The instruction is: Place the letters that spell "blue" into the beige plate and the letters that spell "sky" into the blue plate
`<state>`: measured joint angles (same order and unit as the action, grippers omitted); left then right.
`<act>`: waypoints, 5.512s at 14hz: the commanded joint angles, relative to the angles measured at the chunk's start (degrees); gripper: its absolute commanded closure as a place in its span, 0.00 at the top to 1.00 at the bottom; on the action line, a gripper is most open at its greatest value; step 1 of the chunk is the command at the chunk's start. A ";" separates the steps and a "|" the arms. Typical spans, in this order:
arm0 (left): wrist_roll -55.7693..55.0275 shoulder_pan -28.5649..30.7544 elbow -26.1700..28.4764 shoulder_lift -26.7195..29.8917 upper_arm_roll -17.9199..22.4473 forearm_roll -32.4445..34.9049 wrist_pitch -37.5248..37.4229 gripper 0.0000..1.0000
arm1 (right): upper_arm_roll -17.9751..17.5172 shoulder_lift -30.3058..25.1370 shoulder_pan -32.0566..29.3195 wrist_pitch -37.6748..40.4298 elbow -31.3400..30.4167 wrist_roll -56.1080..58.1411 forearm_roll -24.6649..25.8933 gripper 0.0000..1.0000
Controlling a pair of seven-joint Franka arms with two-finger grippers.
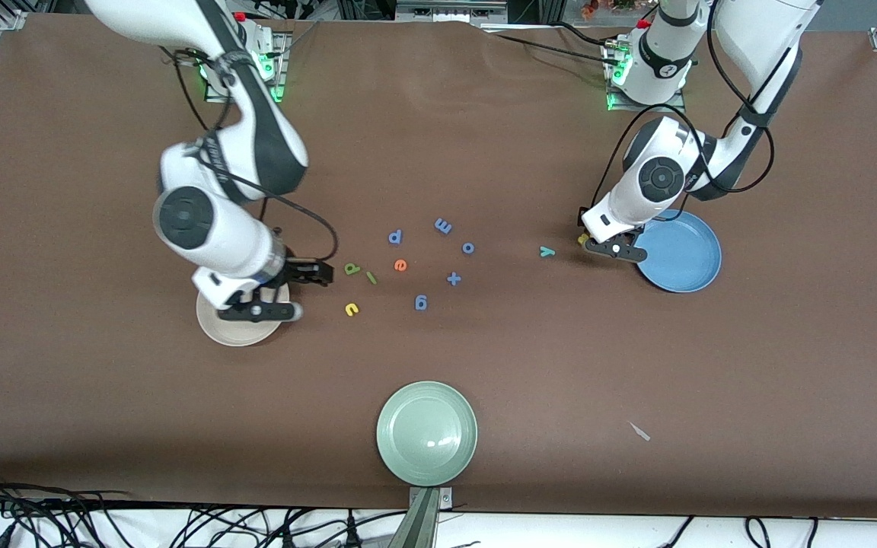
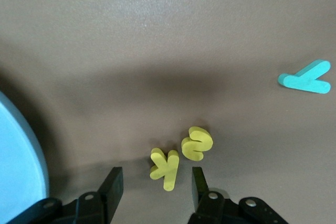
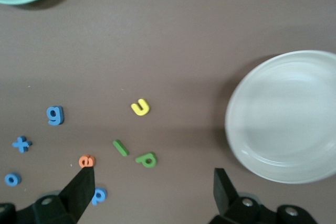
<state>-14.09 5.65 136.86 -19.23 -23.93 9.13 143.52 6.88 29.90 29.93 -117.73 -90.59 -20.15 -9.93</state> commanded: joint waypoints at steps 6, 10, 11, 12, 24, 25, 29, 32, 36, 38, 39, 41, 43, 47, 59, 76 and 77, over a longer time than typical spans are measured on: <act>0.91 0.15 0.96 0.43 -0.42 1.41 0.62 0.52 | 0.86 3.24 5.49 -12.68 -9.15 -7.45 2.73 1.00; 0.91 0.15 0.96 0.60 -0.42 1.50 0.62 0.52 | 0.60 1.92 5.57 -19.36 -16.88 -7.36 2.73 1.00; 1.00 0.15 0.96 0.51 -0.42 1.59 0.62 0.52 | 0.42 1.66 5.66 -19.98 -17.86 -7.36 2.73 1.00; 1.00 0.15 0.96 0.43 -0.42 1.59 0.62 0.52 | 0.16 1.22 5.75 -19.90 -18.65 -7.45 2.81 1.00; 0.91 -0.03 0.87 -0.54 -0.42 2.91 0.62 0.41 | -1.60 0.60 7.95 -26.23 -24.72 -6.57 8.17 1.00; 0.91 -0.03 0.87 -0.54 -0.42 2.91 0.62 0.39 | -1.60 0.60 7.95 -26.32 -24.81 -5.70 8.35 1.00; 0.82 0.15 0.78 -0.54 -0.42 2.91 0.62 0.26 | -1.60 1.04 7.86 -28.33 -24.81 -2.71 8.62 1.00; 0.82 0.41 0.69 -0.54 -0.42 2.91 0.62 0.14 | -1.43 1.83 7.86 -30.18 -24.72 -0.87 9.32 1.00; 0.82 0.68 0.43 -0.02 -0.42 2.91 0.53 0.12 | -1.43 2.97 7.77 -31.86 -24.64 -0.42 9.32 1.00; 0.82 0.85 0.26 0.77 -0.42 2.91 0.27 0.11 | -1.43 3.06 7.68 -31.86 -24.63 -0.42 9.32 1.00; 0.82 1.90 -0.09 1.39 -0.51 2.91 0.01 0.11 | -1.43 3.06 7.68 -31.77 -24.72 -0.42 9.32 0.99; 0.82 3.75 -1.41 2.44 -0.77 2.12 -1.74 0.10 | -1.34 2.97 7.68 -31.59 -24.72 -0.42 9.32 0.84; 0.82 4.11 -4.74 2.62 -1.03 1.85 -6.73 0.10 | -1.25 2.80 7.60 -31.50 -24.72 -0.42 9.23 0.71; 7.47 5.67 -10.90 4.99 -0.68 -3.75 -18.61 0.10 | -1.25 2.80 7.60 -31.50 -24.72 -0.42 9.32 0.44; 18.49 18.43 -9.15 0.26 -0.16 1.67 -19.25 0.16 | -0.29 2.62 7.07 -26.34 -17.98 -0.68 8.44 0.74; -6.65 16.34 -7.57 0.70 -13.69 -2.64 -7.48 0.61 | -0.55 10.88 7.24 -24.65 -8.81 -11.31 8.09 0.73; -6.65 15.80 -6.61 0.69 -13.86 -1.85 -6.25 0.65 | -0.64 10.88 7.33 -24.65 -9.08 -11.40 8.09 0.73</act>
<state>-20.15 22.76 128.56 -18.51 -37.31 5.82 134.30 6.66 40.78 37.25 -142.68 -99.29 -30.32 -1.55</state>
